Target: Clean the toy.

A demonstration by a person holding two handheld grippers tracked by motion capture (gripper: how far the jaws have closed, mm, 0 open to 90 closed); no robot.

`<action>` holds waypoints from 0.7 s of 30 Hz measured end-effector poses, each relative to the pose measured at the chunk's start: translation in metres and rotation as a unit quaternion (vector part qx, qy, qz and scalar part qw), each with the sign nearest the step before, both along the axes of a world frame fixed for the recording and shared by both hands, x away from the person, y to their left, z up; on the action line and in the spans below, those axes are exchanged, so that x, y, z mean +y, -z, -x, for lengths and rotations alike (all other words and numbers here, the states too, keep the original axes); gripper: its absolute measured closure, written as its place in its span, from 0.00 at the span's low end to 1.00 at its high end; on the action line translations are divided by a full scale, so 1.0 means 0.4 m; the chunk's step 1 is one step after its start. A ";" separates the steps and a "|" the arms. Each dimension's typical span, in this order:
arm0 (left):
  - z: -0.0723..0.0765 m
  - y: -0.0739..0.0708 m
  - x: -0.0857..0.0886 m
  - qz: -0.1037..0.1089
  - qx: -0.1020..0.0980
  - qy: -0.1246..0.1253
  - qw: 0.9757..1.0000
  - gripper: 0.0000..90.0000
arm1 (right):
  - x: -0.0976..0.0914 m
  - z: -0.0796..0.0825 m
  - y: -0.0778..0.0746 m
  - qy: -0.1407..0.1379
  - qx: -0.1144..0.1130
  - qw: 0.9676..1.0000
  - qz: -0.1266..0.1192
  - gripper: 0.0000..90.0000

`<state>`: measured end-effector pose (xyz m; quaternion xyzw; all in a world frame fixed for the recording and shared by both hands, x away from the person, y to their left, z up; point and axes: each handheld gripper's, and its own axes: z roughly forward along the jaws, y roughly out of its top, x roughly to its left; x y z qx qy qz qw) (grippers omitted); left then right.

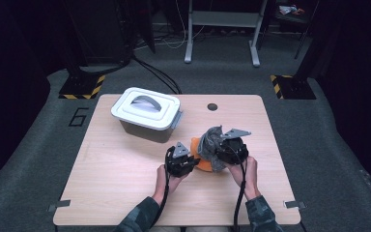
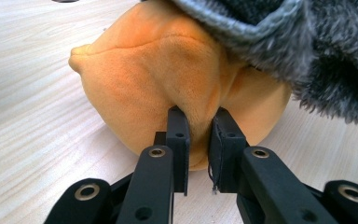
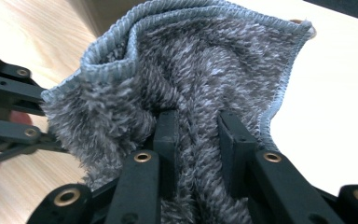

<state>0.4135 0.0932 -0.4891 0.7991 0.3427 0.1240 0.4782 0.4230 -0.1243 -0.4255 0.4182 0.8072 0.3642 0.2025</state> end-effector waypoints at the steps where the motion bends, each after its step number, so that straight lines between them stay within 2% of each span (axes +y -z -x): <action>1: 0.000 0.000 0.001 -0.001 0.002 0.002 1.000 0.88 | -0.005 0.001 0.002 0.005 0.004 1.000 -0.003 0.79; 9: 0.000 0.003 0.002 0.001 0.001 0.003 1.000 0.88 | -0.060 0.000 0.024 0.030 0.017 0.999 -0.007 0.79; 21: 0.003 0.003 -0.001 0.003 0.000 0.001 1.000 0.88 | -0.138 -0.011 0.088 0.067 0.048 0.996 -0.028 0.79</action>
